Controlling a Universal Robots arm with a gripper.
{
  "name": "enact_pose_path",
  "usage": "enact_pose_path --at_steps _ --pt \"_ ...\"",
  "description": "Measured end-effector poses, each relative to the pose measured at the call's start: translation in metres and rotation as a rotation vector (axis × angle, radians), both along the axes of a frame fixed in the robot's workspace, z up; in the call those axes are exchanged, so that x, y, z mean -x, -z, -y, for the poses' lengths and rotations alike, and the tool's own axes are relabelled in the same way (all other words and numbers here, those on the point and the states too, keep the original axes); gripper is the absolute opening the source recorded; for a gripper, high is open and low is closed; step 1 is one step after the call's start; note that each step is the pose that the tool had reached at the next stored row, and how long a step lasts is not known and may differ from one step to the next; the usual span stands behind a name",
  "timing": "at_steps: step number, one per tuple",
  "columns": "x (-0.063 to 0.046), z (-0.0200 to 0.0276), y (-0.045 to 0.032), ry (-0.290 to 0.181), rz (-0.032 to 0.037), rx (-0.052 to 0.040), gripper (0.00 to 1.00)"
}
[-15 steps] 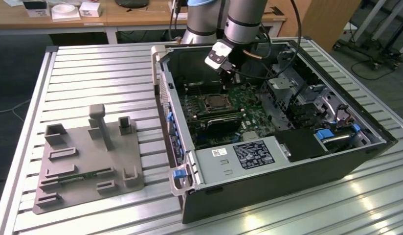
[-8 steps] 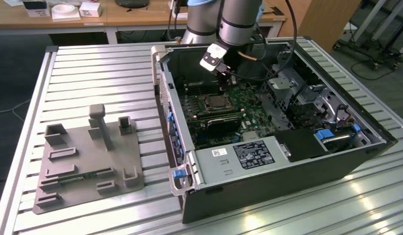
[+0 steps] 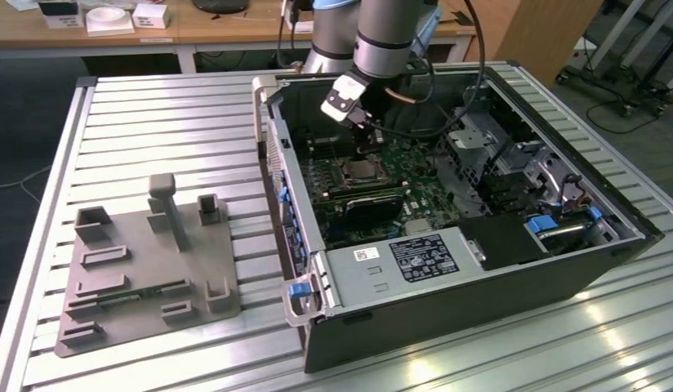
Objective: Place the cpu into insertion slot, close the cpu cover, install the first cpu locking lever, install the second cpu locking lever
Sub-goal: 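Close the cpu cover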
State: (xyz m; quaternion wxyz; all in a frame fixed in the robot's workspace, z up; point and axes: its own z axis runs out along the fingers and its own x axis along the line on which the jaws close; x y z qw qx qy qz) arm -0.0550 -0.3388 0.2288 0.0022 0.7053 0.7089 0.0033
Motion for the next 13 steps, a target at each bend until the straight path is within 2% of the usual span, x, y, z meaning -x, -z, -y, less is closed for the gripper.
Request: enact_pose_path --at_steps 4,9,13 --pt "0.005 0.0 0.0005 -0.004 0.0064 0.0 0.1" --pt "0.011 0.0007 0.0033 -0.015 0.0071 0.0001 0.1" --pt "0.013 0.0007 0.0102 -0.018 0.007 0.0001 0.1"
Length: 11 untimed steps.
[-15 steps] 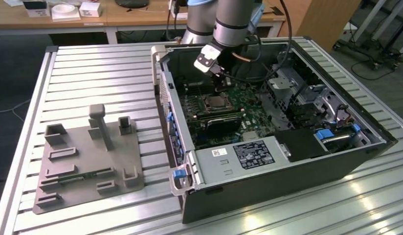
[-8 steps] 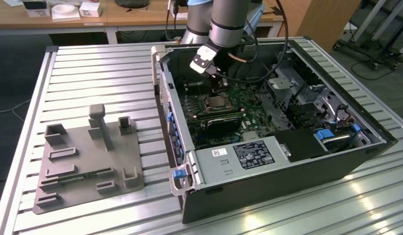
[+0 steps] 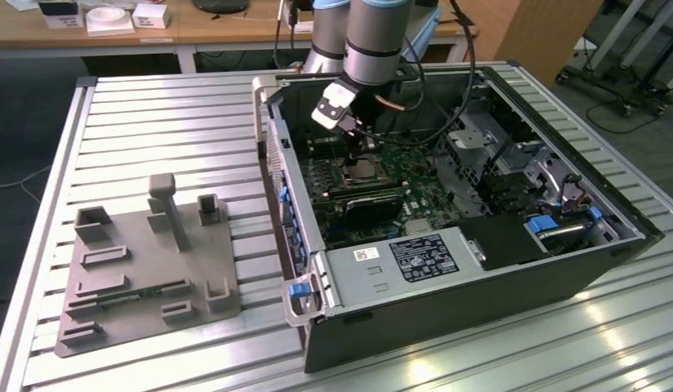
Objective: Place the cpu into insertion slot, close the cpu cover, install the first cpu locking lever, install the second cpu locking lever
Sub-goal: 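Close the cpu cover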
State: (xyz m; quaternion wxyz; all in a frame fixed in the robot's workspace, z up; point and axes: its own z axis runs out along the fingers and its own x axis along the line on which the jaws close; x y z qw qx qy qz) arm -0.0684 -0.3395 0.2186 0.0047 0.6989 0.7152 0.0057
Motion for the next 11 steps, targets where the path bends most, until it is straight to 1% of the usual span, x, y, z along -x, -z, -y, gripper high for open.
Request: enact_pose_path --at_steps 11 --pt "0.004 0.0001 0.0197 -0.014 -0.0007 0.0008 0.1"
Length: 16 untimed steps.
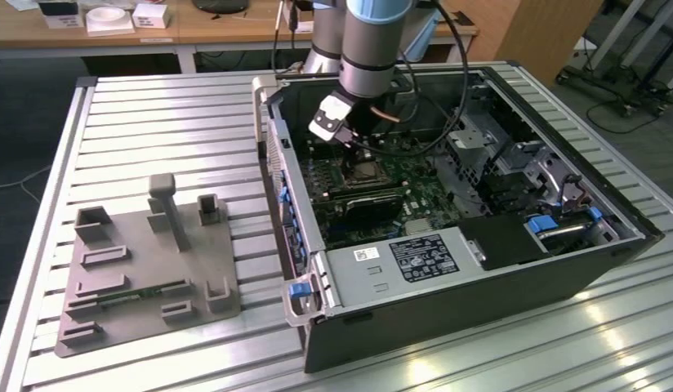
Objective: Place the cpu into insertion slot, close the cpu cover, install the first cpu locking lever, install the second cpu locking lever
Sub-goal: 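Close the cpu cover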
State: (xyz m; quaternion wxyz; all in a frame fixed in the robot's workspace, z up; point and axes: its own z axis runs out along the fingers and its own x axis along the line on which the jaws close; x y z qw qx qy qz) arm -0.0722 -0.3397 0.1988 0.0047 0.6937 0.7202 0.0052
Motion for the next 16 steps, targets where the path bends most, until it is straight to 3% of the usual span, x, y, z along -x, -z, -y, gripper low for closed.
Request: enact_pose_path --at_steps 4,11,16 --pt "0.0007 -0.0001 0.001 -0.001 0.0026 -0.0008 0.1" --pt "0.0008 -0.0001 -0.0076 -0.002 0.019 -0.001 0.1" --pt "0.0008 -0.0002 -0.0079 -0.002 0.0366 -0.0012 0.1"
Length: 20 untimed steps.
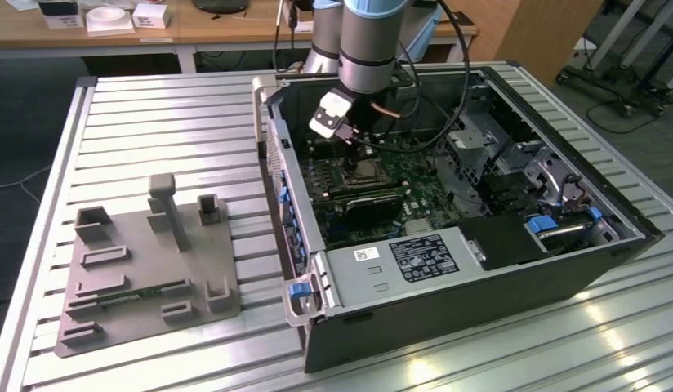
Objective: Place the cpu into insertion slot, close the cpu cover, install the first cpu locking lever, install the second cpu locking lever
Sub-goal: 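Close the cpu cover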
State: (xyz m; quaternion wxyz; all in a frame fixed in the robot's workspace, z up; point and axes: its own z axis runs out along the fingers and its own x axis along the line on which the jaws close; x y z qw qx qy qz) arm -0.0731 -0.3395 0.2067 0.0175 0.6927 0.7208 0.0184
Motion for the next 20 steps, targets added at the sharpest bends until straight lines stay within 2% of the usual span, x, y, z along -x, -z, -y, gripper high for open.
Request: enact_pose_path --at_steps 6,14,20 --pt "-0.001 0.0001 -0.0015 0.0 0.0008 0.0004 0.1" --pt "-0.002 0.0 -0.0112 0.0 0.001 0.0002 0.1" --pt "-0.012 0.0 -0.0113 0.0 0.0005 0.0002 0.1"
